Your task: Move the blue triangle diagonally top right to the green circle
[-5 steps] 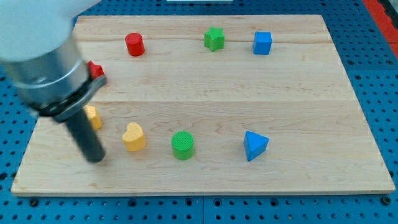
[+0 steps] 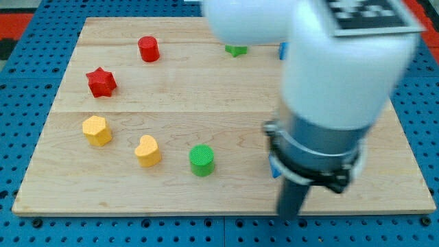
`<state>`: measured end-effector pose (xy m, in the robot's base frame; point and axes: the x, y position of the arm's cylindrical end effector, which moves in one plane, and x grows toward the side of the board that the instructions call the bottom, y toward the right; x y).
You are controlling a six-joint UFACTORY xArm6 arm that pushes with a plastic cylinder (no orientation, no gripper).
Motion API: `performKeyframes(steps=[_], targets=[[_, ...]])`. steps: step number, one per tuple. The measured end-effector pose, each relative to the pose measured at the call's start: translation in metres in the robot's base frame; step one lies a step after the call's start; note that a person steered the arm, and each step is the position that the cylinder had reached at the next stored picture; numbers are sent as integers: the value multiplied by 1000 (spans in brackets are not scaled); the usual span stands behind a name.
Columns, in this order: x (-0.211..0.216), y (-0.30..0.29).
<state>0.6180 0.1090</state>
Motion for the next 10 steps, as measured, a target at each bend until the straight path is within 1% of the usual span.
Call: performKeyframes(steps=[3, 4, 5, 6, 7, 8, 9, 10], targets=[[-55, 6], [-64, 8], [-52, -8], [-51, -42], [-60, -50], [-70, -21], [-101, -15], [-121, -15]])
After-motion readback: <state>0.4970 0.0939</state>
